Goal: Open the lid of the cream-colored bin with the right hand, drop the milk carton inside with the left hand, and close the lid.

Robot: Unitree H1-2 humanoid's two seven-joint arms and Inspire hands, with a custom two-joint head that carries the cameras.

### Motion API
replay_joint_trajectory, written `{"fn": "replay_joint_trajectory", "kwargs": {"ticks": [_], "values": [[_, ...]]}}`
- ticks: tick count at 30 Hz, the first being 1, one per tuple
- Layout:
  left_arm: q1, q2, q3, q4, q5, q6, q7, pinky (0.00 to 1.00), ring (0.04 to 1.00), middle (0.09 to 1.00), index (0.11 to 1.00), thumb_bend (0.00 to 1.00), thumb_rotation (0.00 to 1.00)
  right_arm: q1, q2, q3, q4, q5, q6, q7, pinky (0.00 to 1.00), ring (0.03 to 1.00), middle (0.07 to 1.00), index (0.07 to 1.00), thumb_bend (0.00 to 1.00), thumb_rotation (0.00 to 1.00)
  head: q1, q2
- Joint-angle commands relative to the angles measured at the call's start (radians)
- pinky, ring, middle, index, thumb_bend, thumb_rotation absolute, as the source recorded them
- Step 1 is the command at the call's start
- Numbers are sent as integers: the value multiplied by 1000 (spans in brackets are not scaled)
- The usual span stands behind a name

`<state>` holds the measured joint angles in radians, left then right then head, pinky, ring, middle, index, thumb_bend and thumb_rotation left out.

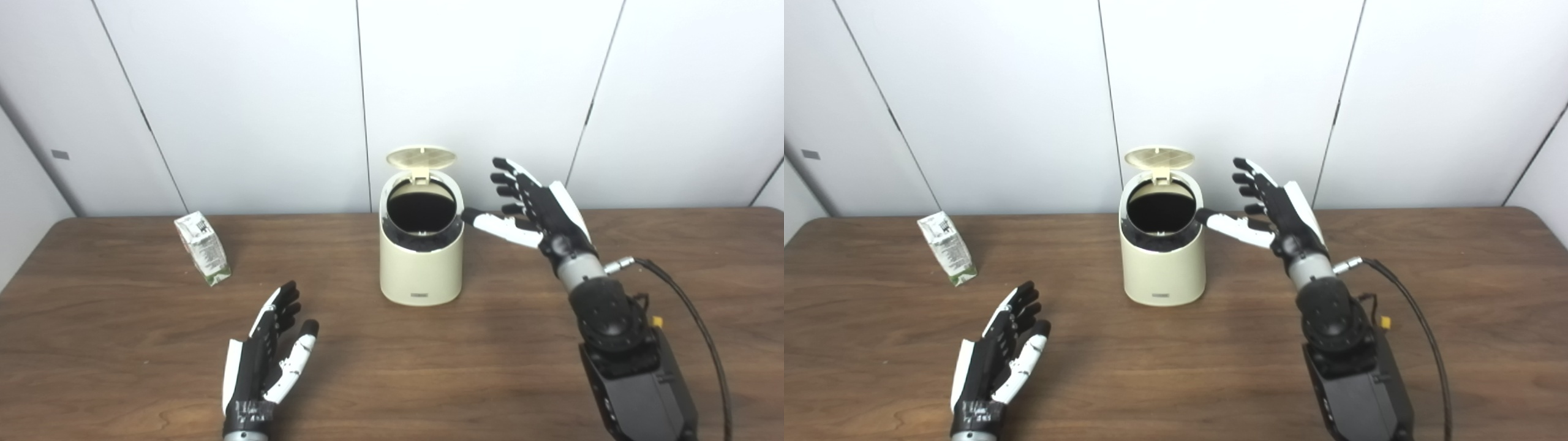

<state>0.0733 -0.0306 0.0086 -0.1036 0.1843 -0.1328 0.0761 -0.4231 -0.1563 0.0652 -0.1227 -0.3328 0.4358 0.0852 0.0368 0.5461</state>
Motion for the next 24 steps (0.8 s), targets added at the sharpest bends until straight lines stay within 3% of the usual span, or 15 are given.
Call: {"fn": "replay_joint_trajectory", "kwargs": {"ticks": [1,9,16,19,22,24], "values": [[34,11,3,52,-3,-12,8,877,870,891,927,542,550,13,5,-22,-62,28,-51,-17,744,838,864,906,643,514,-2,0],[21,19,8,74,-7,-24,12,874,861,888,923,555,555,152,6,-29,-127,55,-109,-30,769,845,869,902,635,535,-7,-2],[19,19,10,74,-25,-22,8,886,866,894,924,539,534,195,4,-45,-146,69,-131,-39,811,852,865,897,632,556,-14,-1],[16,17,12,76,-34,-23,9,887,864,892,922,537,530,215,26,-76,-144,136,-137,-37,800,848,871,891,640,547,-16,3],[16,16,15,74,-57,-24,1,897,865,895,923,534,513,240,34,-97,-119,194,-176,-29,783,835,884,919,632,637,-18,5],[16,16,16,72,-61,-22,1,897,869,898,926,531,515,265,36,-106,-123,241,-178,-11,830,877,913,963,638,733,-17,6]]}}
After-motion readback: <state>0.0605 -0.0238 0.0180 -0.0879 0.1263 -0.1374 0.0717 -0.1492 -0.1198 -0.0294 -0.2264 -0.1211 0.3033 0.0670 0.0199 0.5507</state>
